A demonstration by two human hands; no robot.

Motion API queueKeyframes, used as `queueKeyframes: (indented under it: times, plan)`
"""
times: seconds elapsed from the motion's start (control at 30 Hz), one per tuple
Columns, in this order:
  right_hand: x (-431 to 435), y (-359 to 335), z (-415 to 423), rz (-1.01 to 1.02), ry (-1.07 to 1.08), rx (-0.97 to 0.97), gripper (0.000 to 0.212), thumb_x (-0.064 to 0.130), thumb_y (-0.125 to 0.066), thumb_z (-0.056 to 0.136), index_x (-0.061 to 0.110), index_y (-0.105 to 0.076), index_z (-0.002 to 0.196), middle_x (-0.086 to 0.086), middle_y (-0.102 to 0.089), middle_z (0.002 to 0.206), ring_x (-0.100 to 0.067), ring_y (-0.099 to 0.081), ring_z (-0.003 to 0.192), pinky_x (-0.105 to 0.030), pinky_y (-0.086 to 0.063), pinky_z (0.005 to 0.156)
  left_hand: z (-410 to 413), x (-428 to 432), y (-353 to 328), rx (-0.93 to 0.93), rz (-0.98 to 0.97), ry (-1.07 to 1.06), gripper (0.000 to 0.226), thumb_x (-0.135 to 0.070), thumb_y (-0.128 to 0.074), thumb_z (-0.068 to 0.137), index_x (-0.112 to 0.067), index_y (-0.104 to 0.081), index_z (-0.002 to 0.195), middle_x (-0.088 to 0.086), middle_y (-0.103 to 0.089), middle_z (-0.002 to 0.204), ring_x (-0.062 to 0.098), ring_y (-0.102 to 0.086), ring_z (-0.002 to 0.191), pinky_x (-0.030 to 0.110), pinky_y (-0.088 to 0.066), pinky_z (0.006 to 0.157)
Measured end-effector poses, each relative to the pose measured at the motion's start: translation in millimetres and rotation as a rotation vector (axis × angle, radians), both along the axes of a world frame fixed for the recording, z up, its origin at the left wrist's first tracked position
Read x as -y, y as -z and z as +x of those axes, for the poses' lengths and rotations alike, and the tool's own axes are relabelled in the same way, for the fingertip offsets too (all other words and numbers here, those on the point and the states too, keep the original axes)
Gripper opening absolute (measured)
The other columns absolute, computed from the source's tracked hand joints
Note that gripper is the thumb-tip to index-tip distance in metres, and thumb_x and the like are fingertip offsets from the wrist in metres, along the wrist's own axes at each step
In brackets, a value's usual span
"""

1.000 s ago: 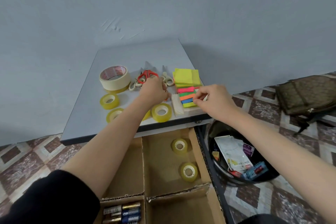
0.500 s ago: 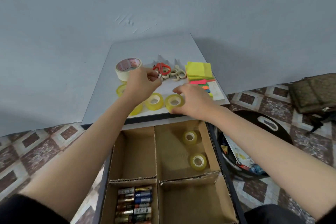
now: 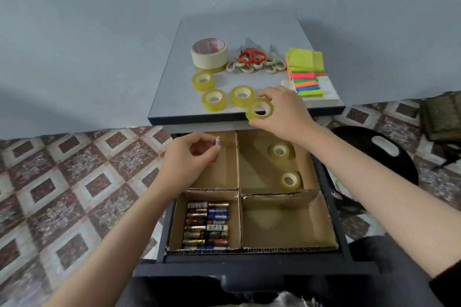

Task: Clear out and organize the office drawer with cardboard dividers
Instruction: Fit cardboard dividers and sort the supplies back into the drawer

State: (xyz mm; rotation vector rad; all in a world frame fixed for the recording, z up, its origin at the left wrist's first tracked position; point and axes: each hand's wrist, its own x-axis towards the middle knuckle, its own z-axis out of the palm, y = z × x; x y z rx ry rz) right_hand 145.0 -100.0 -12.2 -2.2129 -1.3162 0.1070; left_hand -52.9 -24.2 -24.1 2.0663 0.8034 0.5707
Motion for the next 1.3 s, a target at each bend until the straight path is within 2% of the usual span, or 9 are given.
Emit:
queueKeyframes:
  times: [0.17, 0.33, 0.43, 0.53, 0.77, 0.9, 0.97, 1.2, 1.3]
  plan:
    - [23, 35, -46, -0.019, -0.106, -0.128, 0.062, 0.037, -0.077, 0.073, 0.015, -0.055, 0.126, 0.005, -0.047, 0.105, -0.012, -0.049, 0.097, -0.019, -0.034, 0.079, -31, 11, 45, -0.19, -0.174, -0.002, 0.005, -0.013, -0.067, 0.085, -0.017, -0.065, 0.087, 0.003, -0.069, 0.077, 0.009, -0.065, 0.068, 0.012, -0.05, 0.064]
    - [32, 74, -65, -0.082, -0.124, -0.234, 0.06, 0.035, -0.078, 0.073, 0.016, -0.056, 0.125, 0.007, -0.046, 0.105, -0.01, -0.047, 0.096, -0.02, -0.035, 0.082, -51, 14, 90, -0.416, -0.131, 0.015, 0.001, -0.018, -0.07, 0.083, -0.019, -0.07, 0.083, -0.002, -0.071, 0.077, 0.007, -0.066, 0.07, 0.017, -0.053, 0.068]
    - [32, 86, -64, -0.079, -0.099, -0.254, 0.06, 0.035, -0.078, 0.072, 0.016, -0.057, 0.124, 0.007, -0.046, 0.105, -0.01, -0.047, 0.092, -0.019, -0.033, 0.079, -46, 14, 101, -0.537, -0.024, 0.109, 0.012, -0.021, -0.068, 0.084, -0.015, -0.074, 0.093, -0.002, -0.072, 0.083, 0.006, -0.06, 0.071, 0.021, -0.05, 0.074]
    - [31, 94, -60, -0.058, -0.079, -0.264, 0.059, 0.034, -0.079, 0.071, 0.016, -0.058, 0.123, 0.007, -0.048, 0.102, 0.001, -0.04, 0.073, -0.015, -0.029, 0.07, -34, 18, 109, -0.622, -0.102, 0.233, 0.021, -0.015, -0.066, 0.084, -0.013, -0.07, 0.105, 0.004, -0.072, 0.082, 0.012, -0.063, 0.073, 0.022, -0.05, 0.075]
    - [25, 107, -51, -0.051, -0.068, -0.281, 0.06, 0.033, -0.08, 0.07, 0.015, -0.059, 0.123, 0.016, -0.041, 0.085, 0.006, -0.033, 0.065, -0.006, -0.025, 0.061, -17, 27, 129, -0.706, -0.236, 0.383, 0.023, -0.007, -0.068, 0.08, -0.011, -0.068, 0.102, 0.002, -0.066, 0.094, 0.009, -0.057, 0.078, 0.02, -0.048, 0.074]
    - [22, 110, -45, -0.05, -0.074, -0.307, 0.06, 0.033, -0.08, 0.069, 0.014, -0.06, 0.122, 0.008, -0.049, 0.096, 0.006, -0.036, 0.065, -0.006, -0.028, 0.062, -13, 26, 139, -0.72, -0.393, 0.285, 0.012, -0.006, -0.072, 0.078, -0.012, -0.065, 0.085, -0.004, -0.059, 0.069, 0.005, -0.056, 0.051, 0.019, -0.049, 0.052]
    - [22, 112, -43, -0.051, -0.084, -0.323, 0.06, 0.033, -0.079, 0.067, 0.014, -0.06, 0.121, 0.007, -0.05, 0.097, 0.005, -0.04, 0.066, -0.008, -0.033, 0.061, -11, 27, 141, -0.709, -0.508, 0.237, 0.011, -0.002, -0.07, 0.08, -0.01, -0.063, 0.082, -0.001, -0.06, 0.07, 0.007, -0.06, 0.047, 0.017, -0.049, 0.044]
    - [23, 111, -39, -0.084, -0.081, -0.343, 0.061, 0.036, -0.077, 0.066, 0.016, -0.06, 0.12, 0.006, -0.052, 0.093, -0.012, -0.051, 0.062, -0.027, -0.049, 0.068, -2, 30, 143, -0.732, -0.583, 0.218, 0.016, -0.001, -0.059, 0.088, -0.002, -0.068, 0.102, 0.014, -0.07, 0.096, 0.026, -0.071, 0.076, 0.025, -0.059, 0.06]
    - [25, 109, -36, -0.085, -0.08, -0.332, 0.061, 0.037, -0.077, 0.066, 0.015, -0.06, 0.121, 0.006, -0.053, 0.094, -0.009, -0.049, 0.06, -0.02, -0.045, 0.064, -2, 30, 143, -0.742, -0.625, 0.204, 0.015, -0.003, -0.057, 0.09, -0.002, -0.068, 0.101, 0.014, -0.071, 0.095, 0.025, -0.072, 0.077, 0.028, -0.059, 0.065]
